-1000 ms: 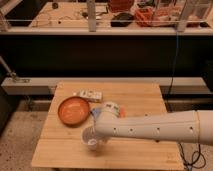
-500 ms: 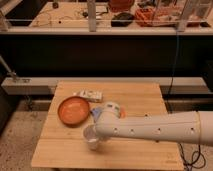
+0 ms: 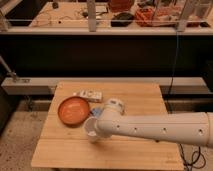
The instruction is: Pick up the ceramic cup
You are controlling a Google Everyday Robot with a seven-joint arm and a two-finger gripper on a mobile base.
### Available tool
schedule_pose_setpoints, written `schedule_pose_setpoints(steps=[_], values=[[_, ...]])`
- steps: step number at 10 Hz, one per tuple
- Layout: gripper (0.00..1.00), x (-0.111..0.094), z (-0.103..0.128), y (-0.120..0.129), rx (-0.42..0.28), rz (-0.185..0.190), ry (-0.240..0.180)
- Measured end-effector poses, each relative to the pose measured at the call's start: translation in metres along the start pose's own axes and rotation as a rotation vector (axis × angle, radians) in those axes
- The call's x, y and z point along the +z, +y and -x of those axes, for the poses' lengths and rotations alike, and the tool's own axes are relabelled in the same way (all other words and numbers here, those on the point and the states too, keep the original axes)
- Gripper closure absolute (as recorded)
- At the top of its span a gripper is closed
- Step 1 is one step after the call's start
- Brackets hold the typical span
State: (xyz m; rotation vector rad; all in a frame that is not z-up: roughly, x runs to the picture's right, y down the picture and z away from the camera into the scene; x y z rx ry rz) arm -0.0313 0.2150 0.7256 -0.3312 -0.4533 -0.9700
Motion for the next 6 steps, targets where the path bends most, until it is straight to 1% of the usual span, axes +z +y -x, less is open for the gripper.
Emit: schedule_pose_setpoints(steps=[1,2,4,6], values=[[1.0,-0.001,-0.001,0.002,-0.004,-0.006,-0.002],[1.0,-0.01,-0.005,0.004,-0.01,-0.019,-0.005],[1.0,-0.022,-0.008,0.002,-0.019,-0.032,-0.009],[1.0,-0.023,-0.009,0.0,-0.034,-0.047,-0.013]])
